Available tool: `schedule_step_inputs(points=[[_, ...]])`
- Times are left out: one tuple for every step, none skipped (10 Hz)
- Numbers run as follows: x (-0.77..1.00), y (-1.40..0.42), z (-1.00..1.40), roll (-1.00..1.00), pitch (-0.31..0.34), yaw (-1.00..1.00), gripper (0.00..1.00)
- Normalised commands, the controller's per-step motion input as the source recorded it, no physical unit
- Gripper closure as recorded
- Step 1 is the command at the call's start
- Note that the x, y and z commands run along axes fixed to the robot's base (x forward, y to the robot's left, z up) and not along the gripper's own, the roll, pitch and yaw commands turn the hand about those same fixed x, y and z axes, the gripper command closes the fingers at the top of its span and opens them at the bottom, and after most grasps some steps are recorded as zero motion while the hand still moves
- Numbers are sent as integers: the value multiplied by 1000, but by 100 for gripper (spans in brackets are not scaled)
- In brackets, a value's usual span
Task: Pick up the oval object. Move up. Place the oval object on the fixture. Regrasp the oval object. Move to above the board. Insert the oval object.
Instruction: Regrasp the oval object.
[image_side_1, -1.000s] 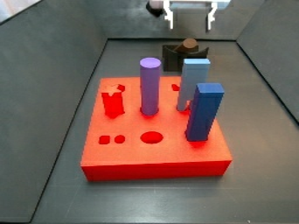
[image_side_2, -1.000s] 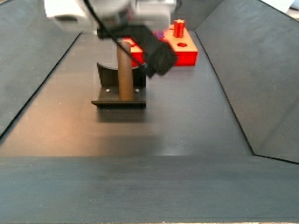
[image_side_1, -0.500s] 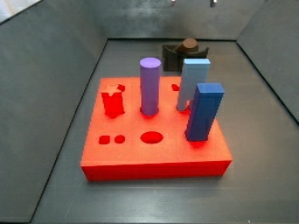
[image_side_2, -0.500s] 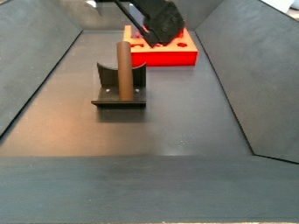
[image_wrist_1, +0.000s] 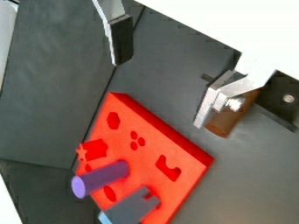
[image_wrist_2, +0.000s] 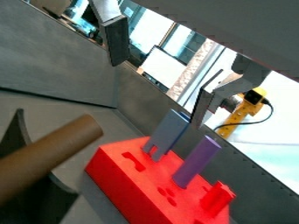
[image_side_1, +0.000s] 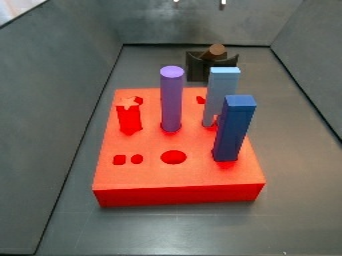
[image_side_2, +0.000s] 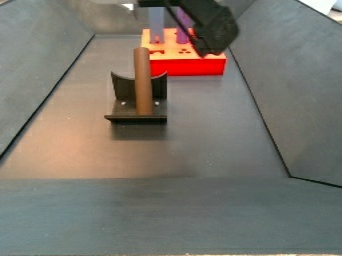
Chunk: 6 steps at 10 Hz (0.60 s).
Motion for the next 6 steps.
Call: schedule_step_inputs(points=[[-1000, -9, 16, 108, -96, 17, 0], [-872, -12, 14, 113, -102, 26, 0], [-787, -14, 14, 114, -101, 31, 0], [-574, -7, 16, 111, -93, 43, 0], [-357, -385, -1000, 1000, -25, -923, 0], [-213, -403, -1000, 1000, -31, -925, 0]])
